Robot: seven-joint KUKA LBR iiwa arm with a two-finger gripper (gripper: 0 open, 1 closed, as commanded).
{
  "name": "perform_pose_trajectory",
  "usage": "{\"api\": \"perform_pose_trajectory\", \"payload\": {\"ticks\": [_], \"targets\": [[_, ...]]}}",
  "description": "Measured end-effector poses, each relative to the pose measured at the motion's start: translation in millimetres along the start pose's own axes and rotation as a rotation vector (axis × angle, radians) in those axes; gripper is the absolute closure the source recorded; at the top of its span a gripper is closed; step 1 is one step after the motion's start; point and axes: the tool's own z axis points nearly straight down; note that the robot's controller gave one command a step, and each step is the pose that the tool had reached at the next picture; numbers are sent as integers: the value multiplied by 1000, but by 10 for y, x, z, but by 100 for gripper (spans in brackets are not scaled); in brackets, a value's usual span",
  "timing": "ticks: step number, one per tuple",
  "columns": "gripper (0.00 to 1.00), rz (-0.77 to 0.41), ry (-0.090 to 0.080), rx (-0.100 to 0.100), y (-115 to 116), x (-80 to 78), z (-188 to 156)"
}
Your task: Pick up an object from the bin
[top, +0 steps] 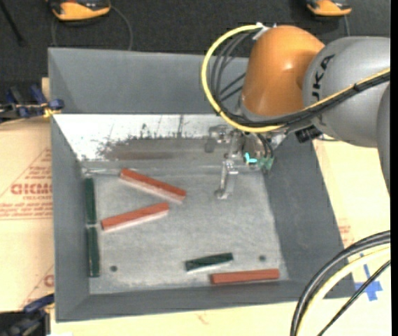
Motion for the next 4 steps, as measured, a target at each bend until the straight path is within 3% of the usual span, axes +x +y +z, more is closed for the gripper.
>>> {"api": "perform_pose_trajectory", "payload": {"ticks": [1,2,3,4], "targets": [[0,-84,4,0,362,1039,1203],[0,-63,-3,-1,240,1457,855],[0,-145,-8,1,318,1410,869],[0,-140,-2,1,-27,1469,1180]]}}
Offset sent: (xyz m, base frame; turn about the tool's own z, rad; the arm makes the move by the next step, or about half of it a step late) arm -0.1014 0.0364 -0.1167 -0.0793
